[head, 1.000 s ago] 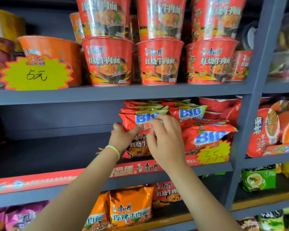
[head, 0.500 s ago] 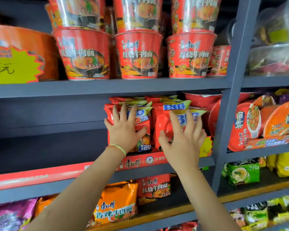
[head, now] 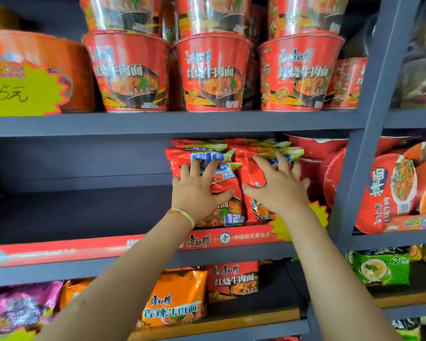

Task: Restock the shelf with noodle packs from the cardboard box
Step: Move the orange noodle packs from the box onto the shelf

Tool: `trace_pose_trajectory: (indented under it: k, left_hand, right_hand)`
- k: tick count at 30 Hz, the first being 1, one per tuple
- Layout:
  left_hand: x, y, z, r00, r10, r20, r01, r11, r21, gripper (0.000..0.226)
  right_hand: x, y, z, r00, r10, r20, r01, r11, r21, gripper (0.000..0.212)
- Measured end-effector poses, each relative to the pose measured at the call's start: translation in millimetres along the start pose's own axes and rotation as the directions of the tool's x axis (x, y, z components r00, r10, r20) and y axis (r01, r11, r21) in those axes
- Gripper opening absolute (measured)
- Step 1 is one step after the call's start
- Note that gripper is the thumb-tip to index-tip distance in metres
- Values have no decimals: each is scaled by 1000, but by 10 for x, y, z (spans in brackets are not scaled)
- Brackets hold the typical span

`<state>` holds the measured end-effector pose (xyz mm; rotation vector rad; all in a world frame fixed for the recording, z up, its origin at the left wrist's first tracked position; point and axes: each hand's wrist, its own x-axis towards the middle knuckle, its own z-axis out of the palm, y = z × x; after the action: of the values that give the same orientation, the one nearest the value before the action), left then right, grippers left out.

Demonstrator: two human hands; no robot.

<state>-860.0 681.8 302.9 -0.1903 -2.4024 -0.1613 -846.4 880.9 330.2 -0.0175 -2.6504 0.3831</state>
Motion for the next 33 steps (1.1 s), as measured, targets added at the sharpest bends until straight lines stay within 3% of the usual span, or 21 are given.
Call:
trace_pose_trajectory:
  k: [6, 9, 12, 15, 17, 19, 22, 24, 26, 28, 30, 31, 32, 33]
  left_hand:
    - [56, -147, -31, 956, 169, -241, -151, 984, 93, 83]
    - [6, -175, -83, 936, 196, -291, -165, 978, 127, 76]
    - [-43, -193, -93, 958, 142, -249, -114, 986, 125, 77]
    - [-117, -225, -179, 972, 98, -215, -81, 993, 89, 75]
    - [-186, -311, -339, 963, 79, -256, -66, 996, 59, 63]
    - [-329, -506, -561, 942, 32, -335, -44, 999, -27, 45]
    - [-775, -1007, -917, 886, -96, -454, 30, 988, -151, 26]
    - [-1231, -1444, -1137, 881, -269, -390, 203, 958, -202, 27]
    - [-1792, -1991, -1301, 871, -450, -197, 423, 891, -166, 26]
    - [-2449, -2632, -1492, 776, -622, 105, 625, 780, 6, 29]
    - [-3203, -3219, -1741, 550, -720, 422, 722, 665, 193, 33]
    - [-3609, -3473, -1873, 411, -746, 525, 759, 599, 257, 37]
    - [-4009, -3684, -2032, 313, -769, 558, 803, 528, 277, 38]
    - [-4402, -3871, -2200, 257, -805, 534, 854, 448, 265, 37]
  right_hand:
    - [-180, 17, 66, 1000, -12, -28, 11, 999, -34, 88]
    - [-199, -11, 45, 1000, -18, -21, 17, 1000, -13, 88]
    - [-263, -137, 100, 965, -46, -257, 38, 999, -36, 77]
    - [-332, -390, 155, 825, -164, -541, 236, 970, 66, 48]
    - [-402, -625, 166, 749, -247, -614, 444, 876, 189, 29]
    - [-529, -924, 176, 759, -321, -566, 579, 730, 362, 23]
    - [-783, -1520, 293, 784, -415, -462, 621, 517, 589, 24]
    - [-1013, -2033, 444, 756, -500, -424, 636, 404, 658, 24]
    - [-1295, -2632, 659, 729, -601, -328, 601, 332, 727, 22]
    - [-1639, -3308, 946, 652, -743, -149, 551, 330, 766, 24]
    - [-2097, -4038, 1248, 459, -887, 56, 558, 337, 759, 26]
    - [-2384, -4405, 1376, 332, -933, 141, 577, 319, 752, 25]
    - [-2693, -4755, 1496, 216, -955, 204, 587, 294, 755, 23]
    - [-3027, -5086, 1584, 119, -962, 244, 590, 267, 762, 21]
